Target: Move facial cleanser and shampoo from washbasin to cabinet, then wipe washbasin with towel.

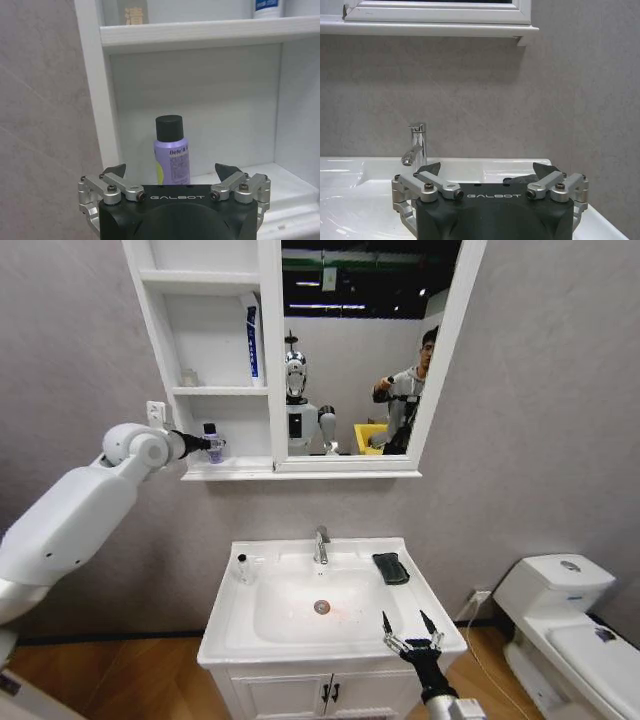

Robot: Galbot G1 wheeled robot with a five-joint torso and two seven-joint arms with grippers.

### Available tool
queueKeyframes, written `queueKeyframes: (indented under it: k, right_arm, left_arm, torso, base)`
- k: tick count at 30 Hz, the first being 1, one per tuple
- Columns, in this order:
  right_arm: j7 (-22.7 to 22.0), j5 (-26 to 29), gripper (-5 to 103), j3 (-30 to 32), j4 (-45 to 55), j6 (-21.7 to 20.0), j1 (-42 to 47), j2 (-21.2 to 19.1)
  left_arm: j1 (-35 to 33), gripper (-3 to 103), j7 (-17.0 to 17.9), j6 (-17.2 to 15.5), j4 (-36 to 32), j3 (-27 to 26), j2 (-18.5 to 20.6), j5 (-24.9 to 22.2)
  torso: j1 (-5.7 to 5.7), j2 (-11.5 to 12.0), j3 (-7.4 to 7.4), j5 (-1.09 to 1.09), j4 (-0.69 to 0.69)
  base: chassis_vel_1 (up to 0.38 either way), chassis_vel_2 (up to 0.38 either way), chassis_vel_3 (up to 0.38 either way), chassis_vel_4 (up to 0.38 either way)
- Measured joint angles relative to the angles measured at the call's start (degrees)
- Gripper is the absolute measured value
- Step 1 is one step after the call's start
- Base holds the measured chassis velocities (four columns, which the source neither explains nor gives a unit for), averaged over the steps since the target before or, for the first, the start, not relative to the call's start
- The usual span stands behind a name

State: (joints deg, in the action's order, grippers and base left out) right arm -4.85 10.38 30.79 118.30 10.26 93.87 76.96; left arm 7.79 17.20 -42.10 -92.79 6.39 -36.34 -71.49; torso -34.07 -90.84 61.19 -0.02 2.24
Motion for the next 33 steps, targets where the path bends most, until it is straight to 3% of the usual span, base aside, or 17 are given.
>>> queueKeyframes:
  k: [1,3,4,5,8,11,12,13,15,16,18,19,20,23,24,28,33]
  right_arm:
    - [0.0,0.0,100,0.0,0.0,0.0,0.0,0.0]
    - [0.0,-0.2,100,-0.4,-0.4,-0.2,-0.6,0.2]
    - [0.0,-0.2,100,-0.4,-0.4,-0.2,-0.6,0.2]
    - [0.0,-0.3,100,-0.5,-0.4,-0.4,-0.8,0.2]
    - [0.0,-0.9,100,-1.1,-0.4,-0.8,-1.2,0.3]
    - [0.0,-1.4,100,-0.7,0.4,-0.8,-0.3,0.9]
    - [-0.1,-1.6,100,-0.2,1.0,-0.6,0.9,1.4]
    - [-0.1,-1.6,100,-0.2,1.0,-0.6,0.9,1.4]
    - [-0.4,-1.9,100,0.4,1.9,-0.2,2.1,1.8]
    - [-0.4,-1.9,100,0.4,1.9,-0.2,2.1,1.8]
    - [-0.5,-1.9,100,0.5,2.1,-0.1,2.5,2.0]
    - [-0.5,-1.9,100,0.6,2.2,0.0,2.6,2.0]
    - [-0.5,-1.9,100,0.6,2.2,0.0,2.6,2.0]
    - [-0.6,-1.9,100,0.5,2.2,0.0,2.5,1.8]
    - [-0.6,-1.9,100,0.5,2.2,0.0,2.5,1.8]
    - [-0.7,-1.9,100,0.5,2.1,-0.2,2.0,1.9]
    - [-0.7,-1.9,100,0.5,1.5,-0.2,2.4,2.0]
  left_arm:
    - [0.0,98,0.0,0.0,0.0,0.0,0.0,0.0]
    - [-7.8,100,-0.2,0.0,-8.2,-5.6,4.0,-1.4]
    - [-7.8,100,-0.2,0.0,-8.2,-5.6,4.0,-1.4]
    - [-12.1,100,-0.5,0.3,-12.1,-8.5,5.9,-1.8]
    - [-25.8,100,-1.9,3.1,-21.8,-17.1,10.5,-1.1]
    - [-32.8,100,-1.8,6.3,-25.9,-19.6,10.4,1.8]
    - [-36.2,100,-1.0,8.4,-27.5,-19.9,8.9,4.9]
    - [-36.2,100,-1.0,8.4,-27.5,-19.9,8.9,4.9]
    - [-45.3,100,2.3,15.5,-30.6,-21.1,5.1,16.1]
    - [-45.3,100,2.3,15.5,-30.6,-21.1,5.1,16.1]
    - [-55.9,100,5.3,20.6,-31.6,-24.2,-0.5,26.8]
    - [-60.7,103,6.3,22.0,-31.6,-25.1,-3.3,29.9]
    - [-60.7,103,6.3,22.0,-31.6,-25.1,-3.3,29.9]
    - [-72.0,100,7.6,26.6,-29.0,-26.1,-11.5,39.4]
    - [-72.0,100,7.6,26.6,-29.0,-26.1,-11.5,39.4]
    - [-75.2,98,7.1,30.0,-24.5,-24.5,-18.2,44.2]
    - [-73.4,97,4.9,32.7,-17.7,-21.2,-23.3,48.2]
  torso:
    - [0.0,0.0,0.0,0.0,0.0]
    - [0.01,0.0,-0.01,0.01,0.03]
    - [0.01,0.0,-0.01,0.01,0.03]
    - [0.0,0.0,-0.01,0.0,0.05]
    - [0.01,0.0,-0.01,0.01,0.01]
    - [0.02,0.0,-0.01,0.05,-0.02]
    - [0.02,0.0,-0.01,0.02,0.05]
    - [0.02,0.0,-0.01,0.02,0.05]
    - [0.01,0.0,-0.01,0.04,0.13]
    - [0.01,0.0,-0.01,0.04,0.13]
    - [0.01,0.0,-0.01,0.04,0.1]
    - [0.0,0.0,0.0,-0.02,0.05]
    - [0.0,0.0,0.0,-0.02,0.05]
    - [0.02,0.0,0.0,0.02,0.01]
    - [0.02,0.0,0.0,0.02,0.01]
    - [0.01,0.0,0.0,0.03,0.04]
    - [0.0,0.0,0.0,0.03,0.06]
  base:
    - [0.0,0.0,0.0,0.0]
    - [0.0,0.0,0.0,0.0]
    - [0.0,0.0,0.0,0.0]
    - [0.0,0.0,0.0,0.0]
    - [0.0,0.0,0.0,0.0]
    - [0.0,0.0,0.0,0.0]
    - [0.0,0.0,0.0,0.0]
    - [0.0,0.0,0.0,0.0]
    - [0.0,0.0,0.0,0.0]
    - [0.0,0.0,0.0,0.0]
    - [0.0,0.0,0.0,0.0]
    - [0.0,0.0,0.0,0.0]
    - [0.0,0.0,0.0,0.0]
    - [0.0,0.0,0.0,0.0]
    - [0.0,0.0,0.0,0.0]
    - [0.0,0.0,0.0,0.0]
    - [0.0,0.0,0.0,0.0]
